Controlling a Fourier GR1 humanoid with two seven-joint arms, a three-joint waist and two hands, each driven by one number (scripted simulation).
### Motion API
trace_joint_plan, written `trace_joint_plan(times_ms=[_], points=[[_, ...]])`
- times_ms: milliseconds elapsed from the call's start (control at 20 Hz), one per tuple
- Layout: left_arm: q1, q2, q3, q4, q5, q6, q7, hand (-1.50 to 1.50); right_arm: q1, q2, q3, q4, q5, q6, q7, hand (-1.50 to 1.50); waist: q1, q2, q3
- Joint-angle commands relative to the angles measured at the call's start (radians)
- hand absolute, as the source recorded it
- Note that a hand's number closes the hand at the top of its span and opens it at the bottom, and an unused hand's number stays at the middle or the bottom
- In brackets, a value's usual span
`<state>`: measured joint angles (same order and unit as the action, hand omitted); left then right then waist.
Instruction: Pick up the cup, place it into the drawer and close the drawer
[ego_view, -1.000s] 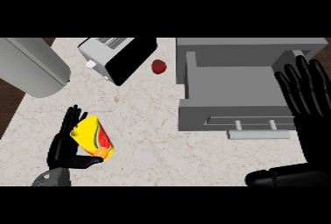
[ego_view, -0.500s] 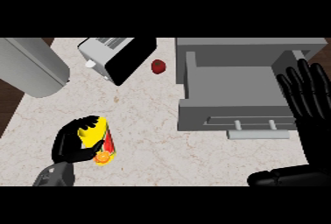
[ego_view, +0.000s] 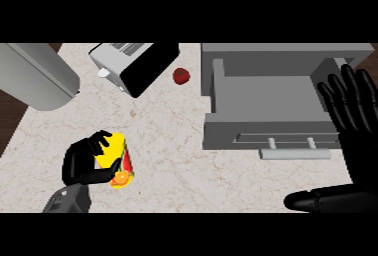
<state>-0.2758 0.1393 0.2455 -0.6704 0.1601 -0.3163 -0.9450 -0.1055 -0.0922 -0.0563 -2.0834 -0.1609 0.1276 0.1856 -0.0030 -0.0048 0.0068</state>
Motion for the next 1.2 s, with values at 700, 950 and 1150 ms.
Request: trace_joint_plan(times_ms=[700,950,1150], points=[[0.035,-0.084,-0.125,-0.511,0.076,0.066,0.277,1.50,0.036,0.005,-0.005,-0.046,-0.013,-0.002,0.031,-1.50,0.005,0.003,-0.006],[-0.041,-0.133,-0.177,-0.740,0.117,0.177,0.555,1.50,0.075,-0.009,-0.012,-0.098,-0.026,0.011,0.050,-1.50,0.003,0.000,-0.006],[-0.097,-0.138,-0.204,-0.792,0.140,0.240,0.632,1.50,0.051,0.020,0.007,0.009,0.022,0.013,-0.052,-1.50,0.004,0.004,-0.006]])
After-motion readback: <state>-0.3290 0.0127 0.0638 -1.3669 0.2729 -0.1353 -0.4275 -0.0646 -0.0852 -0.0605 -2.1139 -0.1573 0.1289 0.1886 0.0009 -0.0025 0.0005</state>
